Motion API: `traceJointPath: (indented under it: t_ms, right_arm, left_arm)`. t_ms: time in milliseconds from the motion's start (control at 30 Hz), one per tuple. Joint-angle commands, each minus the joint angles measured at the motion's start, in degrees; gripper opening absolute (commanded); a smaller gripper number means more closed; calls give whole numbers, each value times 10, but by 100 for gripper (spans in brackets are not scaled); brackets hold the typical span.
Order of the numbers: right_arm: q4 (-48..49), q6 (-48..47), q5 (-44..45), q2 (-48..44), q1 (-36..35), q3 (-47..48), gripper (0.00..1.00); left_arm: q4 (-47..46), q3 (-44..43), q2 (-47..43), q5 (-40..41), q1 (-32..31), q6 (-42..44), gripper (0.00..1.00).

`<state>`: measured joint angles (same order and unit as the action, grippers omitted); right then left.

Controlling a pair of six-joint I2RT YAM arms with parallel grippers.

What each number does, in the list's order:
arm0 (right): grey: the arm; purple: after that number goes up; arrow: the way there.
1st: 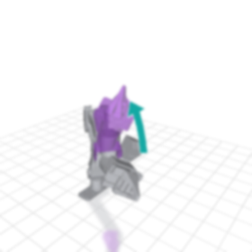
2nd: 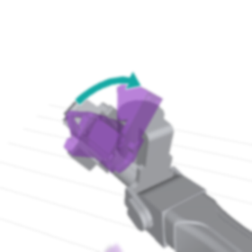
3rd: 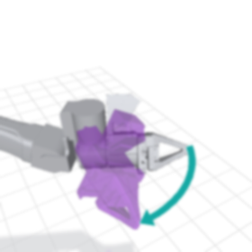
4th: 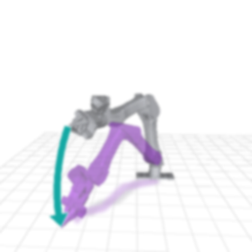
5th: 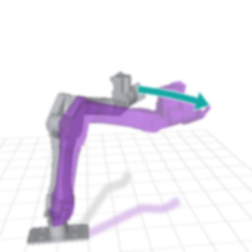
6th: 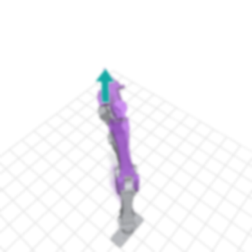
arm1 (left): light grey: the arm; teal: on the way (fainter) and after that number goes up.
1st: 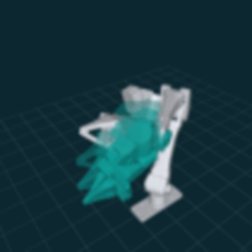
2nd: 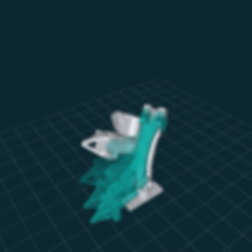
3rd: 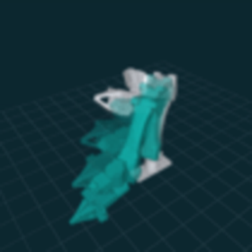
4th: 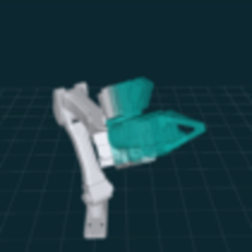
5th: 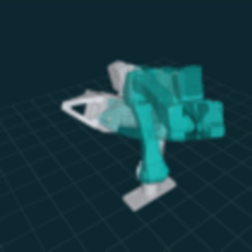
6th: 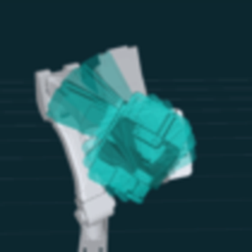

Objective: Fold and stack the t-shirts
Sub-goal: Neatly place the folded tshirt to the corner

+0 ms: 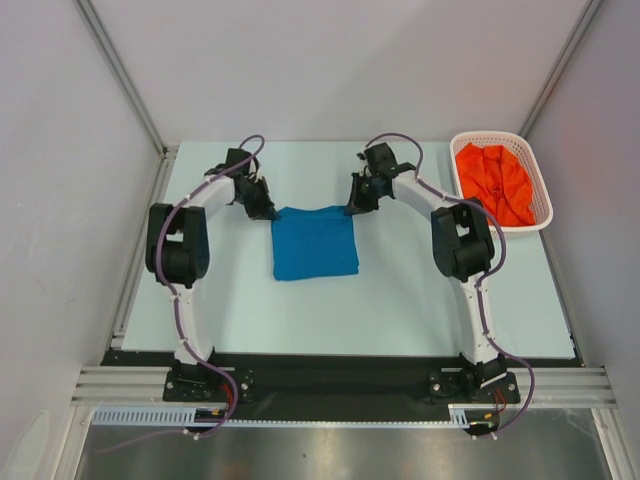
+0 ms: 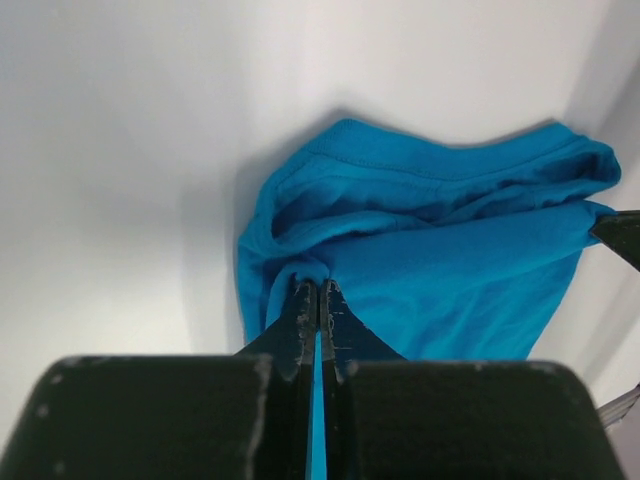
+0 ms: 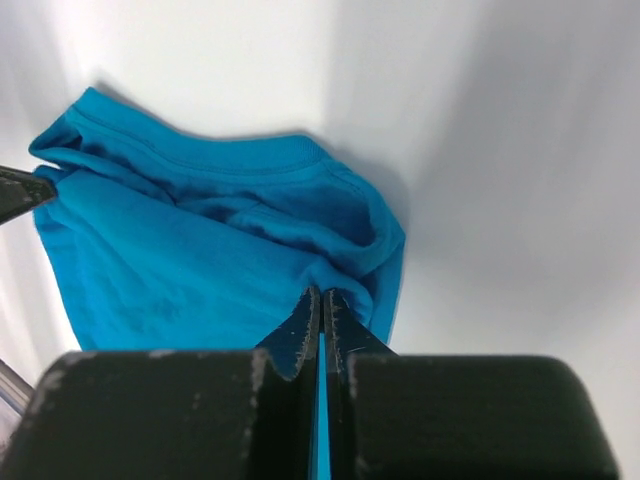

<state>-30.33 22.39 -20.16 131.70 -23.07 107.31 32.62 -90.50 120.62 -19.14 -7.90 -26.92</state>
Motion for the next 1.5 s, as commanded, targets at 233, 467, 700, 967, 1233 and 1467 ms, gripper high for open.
traceJointPath:
  t_ms: [233, 467, 700, 967, 1233, 1467]
  right_arm:
    - [32, 27, 3, -121, 0, -56, 0]
    - [41, 27, -11, -54, 7, 0, 0]
    - [71, 23, -18, 11, 20, 47, 0]
    - [101, 21, -10, 66, 47, 83, 21]
    - [13, -32, 48, 30, 51, 129, 45]
    - [1, -46, 1, -56, 13, 38, 44]
  left_arm:
    - [-26, 38, -140, 22, -9, -6, 0]
    - [-23, -18, -74, 16, -10, -16, 0]
    - [-12, -107, 19, 46, -7, 1, 0]
    - [-10, -166, 79, 92, 11, 0, 28]
    - [0, -124, -5, 111, 22, 27, 79]
    - [-41, 50, -136, -41, 22, 60, 51]
